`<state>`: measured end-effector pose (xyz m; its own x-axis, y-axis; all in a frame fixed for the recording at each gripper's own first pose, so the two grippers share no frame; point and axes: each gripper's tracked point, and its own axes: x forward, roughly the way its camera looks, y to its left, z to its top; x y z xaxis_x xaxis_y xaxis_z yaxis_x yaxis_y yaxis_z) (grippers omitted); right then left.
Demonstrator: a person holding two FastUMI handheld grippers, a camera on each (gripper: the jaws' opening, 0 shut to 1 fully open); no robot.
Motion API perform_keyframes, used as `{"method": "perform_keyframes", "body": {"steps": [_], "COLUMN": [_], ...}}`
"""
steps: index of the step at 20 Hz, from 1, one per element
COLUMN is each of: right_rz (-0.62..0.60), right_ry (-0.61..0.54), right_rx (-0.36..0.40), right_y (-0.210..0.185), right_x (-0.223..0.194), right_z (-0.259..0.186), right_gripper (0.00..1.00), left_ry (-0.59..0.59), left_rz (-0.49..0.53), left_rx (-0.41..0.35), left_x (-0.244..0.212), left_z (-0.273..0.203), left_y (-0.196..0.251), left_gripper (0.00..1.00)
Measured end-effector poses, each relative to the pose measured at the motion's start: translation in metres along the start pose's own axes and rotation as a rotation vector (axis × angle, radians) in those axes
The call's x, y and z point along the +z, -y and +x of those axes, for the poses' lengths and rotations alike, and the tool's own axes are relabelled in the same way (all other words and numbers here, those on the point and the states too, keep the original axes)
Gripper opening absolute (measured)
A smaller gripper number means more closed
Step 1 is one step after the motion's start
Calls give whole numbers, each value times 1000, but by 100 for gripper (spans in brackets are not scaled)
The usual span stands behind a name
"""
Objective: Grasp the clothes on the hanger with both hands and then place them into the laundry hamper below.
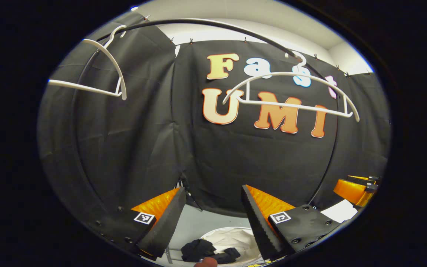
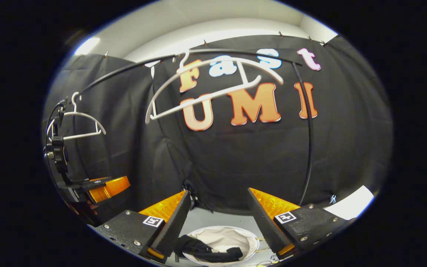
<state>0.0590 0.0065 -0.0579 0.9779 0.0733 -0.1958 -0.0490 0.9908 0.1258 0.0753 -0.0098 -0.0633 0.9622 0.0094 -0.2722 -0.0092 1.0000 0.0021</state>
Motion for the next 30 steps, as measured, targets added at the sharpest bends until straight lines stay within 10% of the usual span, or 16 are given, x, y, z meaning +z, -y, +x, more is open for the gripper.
{"method": "perform_keyframes", "body": {"steps": [13,14,15,30], "right_rz": [-99,-97,-87,-82], "right_ry": [179,180,181,218], "right_rx": [-113,-120,-116,-131], "right_y": [48,50,49,55], "right_x": [69,69,69,82], "right_z": [-46,-47,-50,-56], "right_gripper": [100,82,100,93], "left_ry": [187,188,191,283], "left_rz": [-24,-18,-15,-29], "left_rx": [-40,-37,-34,-63], "left_x": [60,60,60,87], "left_z": [-27,-29,-30,-48], "left_y": [13,13,13,17], "left_gripper": [94,95,96,93]}}
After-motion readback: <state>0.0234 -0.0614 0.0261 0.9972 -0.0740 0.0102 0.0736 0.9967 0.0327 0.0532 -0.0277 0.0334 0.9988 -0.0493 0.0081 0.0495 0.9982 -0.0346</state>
